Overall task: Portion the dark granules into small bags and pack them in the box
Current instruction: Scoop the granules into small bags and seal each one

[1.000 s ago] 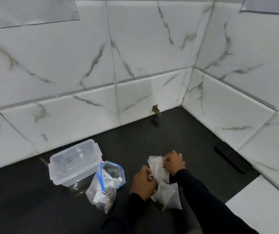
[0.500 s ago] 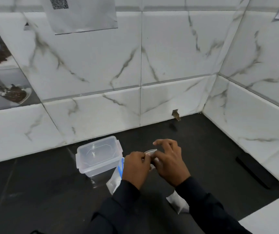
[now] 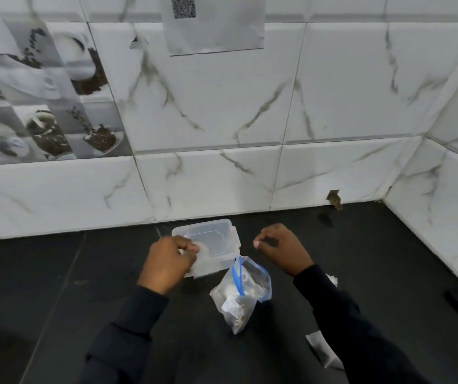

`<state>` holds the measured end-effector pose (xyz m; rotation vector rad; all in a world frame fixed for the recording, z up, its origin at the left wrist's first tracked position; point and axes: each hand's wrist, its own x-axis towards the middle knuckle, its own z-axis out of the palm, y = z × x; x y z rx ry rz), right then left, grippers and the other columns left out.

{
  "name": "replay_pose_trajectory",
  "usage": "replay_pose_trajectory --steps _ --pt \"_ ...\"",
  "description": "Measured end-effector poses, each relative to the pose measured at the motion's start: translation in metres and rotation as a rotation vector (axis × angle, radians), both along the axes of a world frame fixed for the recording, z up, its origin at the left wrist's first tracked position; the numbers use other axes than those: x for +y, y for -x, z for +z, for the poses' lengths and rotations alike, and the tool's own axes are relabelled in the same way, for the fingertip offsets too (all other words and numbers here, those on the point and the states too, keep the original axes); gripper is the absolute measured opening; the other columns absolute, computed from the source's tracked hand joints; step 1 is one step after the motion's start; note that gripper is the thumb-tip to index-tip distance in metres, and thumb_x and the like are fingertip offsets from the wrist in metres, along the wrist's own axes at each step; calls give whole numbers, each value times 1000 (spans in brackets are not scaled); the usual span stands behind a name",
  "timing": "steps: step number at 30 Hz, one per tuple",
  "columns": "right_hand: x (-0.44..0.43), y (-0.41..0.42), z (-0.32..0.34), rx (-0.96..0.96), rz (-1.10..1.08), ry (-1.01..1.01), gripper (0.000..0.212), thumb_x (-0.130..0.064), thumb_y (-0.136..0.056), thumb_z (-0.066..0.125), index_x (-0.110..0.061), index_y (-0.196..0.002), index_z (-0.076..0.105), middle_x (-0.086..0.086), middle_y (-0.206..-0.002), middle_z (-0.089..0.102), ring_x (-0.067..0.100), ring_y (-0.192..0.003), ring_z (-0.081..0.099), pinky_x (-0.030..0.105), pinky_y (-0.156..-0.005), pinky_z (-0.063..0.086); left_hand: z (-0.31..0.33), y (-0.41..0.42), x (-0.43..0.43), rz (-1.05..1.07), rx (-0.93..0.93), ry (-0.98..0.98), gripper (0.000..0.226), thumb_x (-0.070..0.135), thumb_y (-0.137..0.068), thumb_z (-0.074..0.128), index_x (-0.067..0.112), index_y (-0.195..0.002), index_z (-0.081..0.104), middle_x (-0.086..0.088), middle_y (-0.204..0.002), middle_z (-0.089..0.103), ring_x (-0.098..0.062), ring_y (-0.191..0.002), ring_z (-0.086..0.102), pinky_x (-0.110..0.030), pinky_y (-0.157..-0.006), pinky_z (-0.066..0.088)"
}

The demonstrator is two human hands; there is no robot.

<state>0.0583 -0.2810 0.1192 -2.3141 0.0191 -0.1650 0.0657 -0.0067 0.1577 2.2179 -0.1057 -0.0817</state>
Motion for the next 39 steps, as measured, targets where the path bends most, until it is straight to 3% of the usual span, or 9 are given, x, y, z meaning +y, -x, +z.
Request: replay_pose_trajectory --steps 5,10,15,19,24,28,32,37,39 --pt "-5 -16 -61 586 195 251 15 -24 -83 66 -22 -89 80 -3 -94 74 12 -87 66 22 -81 47 -69 23 30 -274 507 100 23 -10 -85 59 -1 -89 79 3 -111 71 -8 -47 60 -17 -49 49" --pt "21 -24 -84 746 244 394 25 -24 -90 55 -14 -104 73 7 -111 70 25 -102 65 26 -85 45 -136 66 -10 -294 751 221 23 2 -79 59 -1 -95 76 -4 -67 67 -5 -42 57 -13 -40 36" --pt "33 -23 -95 718 209 415 12 -19 -87 58 -11 -81 64 12 -95 69 23 -86 64 31 -80 52 -158 81 -43 -117 797 330 28 -9 -88 50 1 -94 75 -3 -58 64 -6 -37 52 -13 -36 34" --pt "33 -17 -101 621 179 361 31 -12 -81 54 -17 -51 48 2 -64 56 20 -72 59 24 -67 41 -165 84 -46 -44 785 371 31 -10 -89 47 0 -94 76 -2 -58 66 -6 -36 49 -14 -36 33" --pt "32 -16 -100 368 63 275 13 -22 -80 61 -17 -68 63 4 -86 69 24 -84 66 31 -76 51 -165 97 -57 -91 844 513 26 -10 -87 51 -5 -91 76 -15 -68 65 -8 -35 51 -14 -35 34" --pt "32 -14 -87 325 136 172 10 -22 -81 68 -16 -73 66 -5 -72 65 8 -67 60 24 -68 48 -174 95 -49 -9 706 398 26 -9 -87 53 2 -88 77 -9 -64 67 -9 -37 54 -16 -38 39" --pt "31 0 -76 249 230 88 7 -22 -81 71 -16 -77 70 -4 -66 64 0 -58 54 20 -65 46 -184 79 -32 94 466 372 22 -13 -79 58 -1 -79 77 -15 -103 63 -17 -42 58 -21 -40 43" --pt "41 18 -66 116 244 -18 41 -14 -76 77 -51 -63 65 -4 -66 64 9 -63 63 21 -62 49 -179 77 -30 49 453 368 42 -19 -75 57 12 -47 57 2 -50 54 -9 -45 50 -30 -55 41" --pt "43 20 -64 37 269 9 35 -13 -78 75 -45 -68 69 -14 -68 60 0 -62 57 14 -62 45 -179 75 -29 68 430 389 49 -19 -76 57 19 -46 60 2 -53 55 -5 -47 53 -26 -53 44"
